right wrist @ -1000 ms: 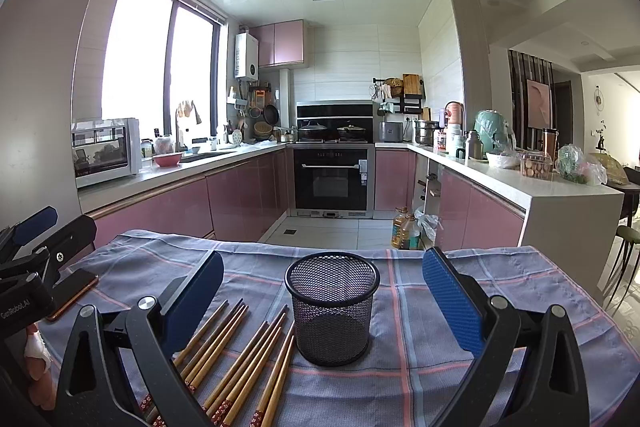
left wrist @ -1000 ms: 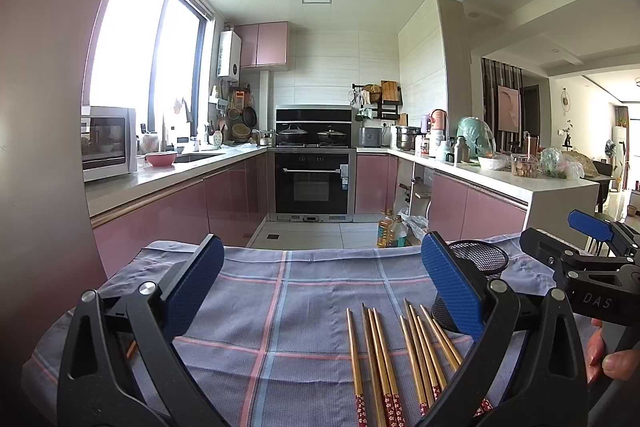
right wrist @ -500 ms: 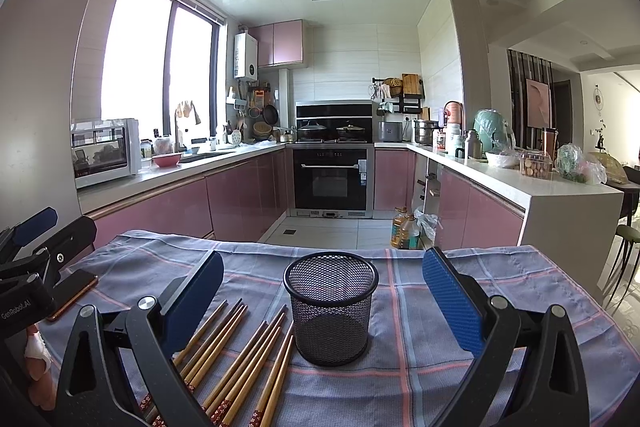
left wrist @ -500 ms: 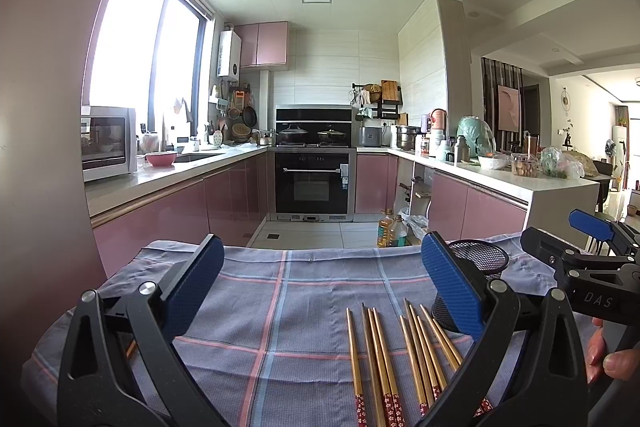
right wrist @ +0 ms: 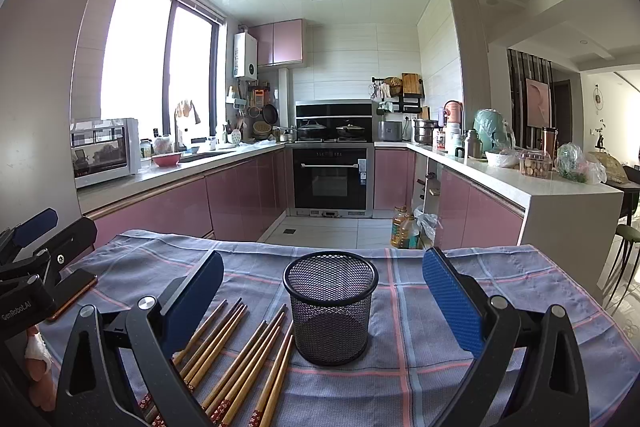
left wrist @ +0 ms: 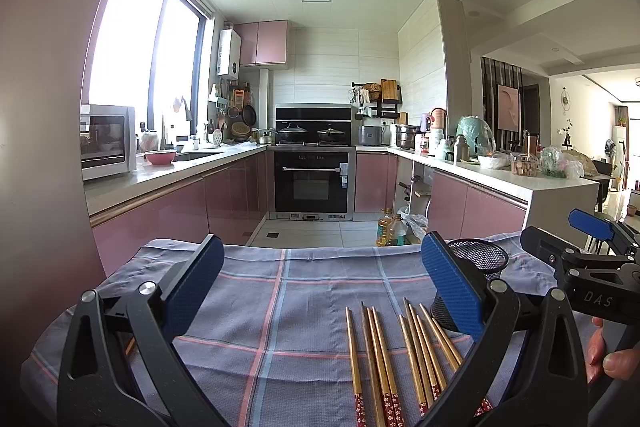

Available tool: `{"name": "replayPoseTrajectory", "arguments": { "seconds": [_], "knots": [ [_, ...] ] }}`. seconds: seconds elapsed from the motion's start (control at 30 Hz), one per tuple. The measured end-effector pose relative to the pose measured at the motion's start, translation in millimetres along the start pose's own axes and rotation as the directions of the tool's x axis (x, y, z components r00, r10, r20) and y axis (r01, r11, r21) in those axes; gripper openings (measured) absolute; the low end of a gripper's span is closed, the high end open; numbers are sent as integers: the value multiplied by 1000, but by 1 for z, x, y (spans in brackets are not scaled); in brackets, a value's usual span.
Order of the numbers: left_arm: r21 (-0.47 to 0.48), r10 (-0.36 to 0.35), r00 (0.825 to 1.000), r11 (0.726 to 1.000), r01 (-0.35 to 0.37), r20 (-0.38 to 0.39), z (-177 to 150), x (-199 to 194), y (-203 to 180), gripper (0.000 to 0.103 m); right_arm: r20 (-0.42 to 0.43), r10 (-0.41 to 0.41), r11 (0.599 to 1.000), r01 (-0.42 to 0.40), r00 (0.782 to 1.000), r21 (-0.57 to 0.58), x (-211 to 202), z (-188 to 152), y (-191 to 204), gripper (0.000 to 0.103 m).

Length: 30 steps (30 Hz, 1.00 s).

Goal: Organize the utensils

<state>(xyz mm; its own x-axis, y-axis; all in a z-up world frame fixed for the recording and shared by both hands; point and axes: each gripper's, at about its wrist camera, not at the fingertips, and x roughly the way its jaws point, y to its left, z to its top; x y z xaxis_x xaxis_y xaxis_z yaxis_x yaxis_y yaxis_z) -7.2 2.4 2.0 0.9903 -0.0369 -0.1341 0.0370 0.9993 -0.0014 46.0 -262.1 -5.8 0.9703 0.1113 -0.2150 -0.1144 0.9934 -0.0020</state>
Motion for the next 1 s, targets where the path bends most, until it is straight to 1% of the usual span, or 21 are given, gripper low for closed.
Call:
{"name": "replayPoseTrajectory", "arguments": {
  "seconds": [0.67,1.0],
  "knots": [
    [4,1,1000,1000,-1,-6,-2,1,-2,97,-7,3,1000,-3,1000,5,3,-1,-2,96],
    [7,5,1000,1000,-4,-28,-9,3,-6,97,-26,13,1000,-12,1000,10,6,-3,-6,96]
  ]
}}
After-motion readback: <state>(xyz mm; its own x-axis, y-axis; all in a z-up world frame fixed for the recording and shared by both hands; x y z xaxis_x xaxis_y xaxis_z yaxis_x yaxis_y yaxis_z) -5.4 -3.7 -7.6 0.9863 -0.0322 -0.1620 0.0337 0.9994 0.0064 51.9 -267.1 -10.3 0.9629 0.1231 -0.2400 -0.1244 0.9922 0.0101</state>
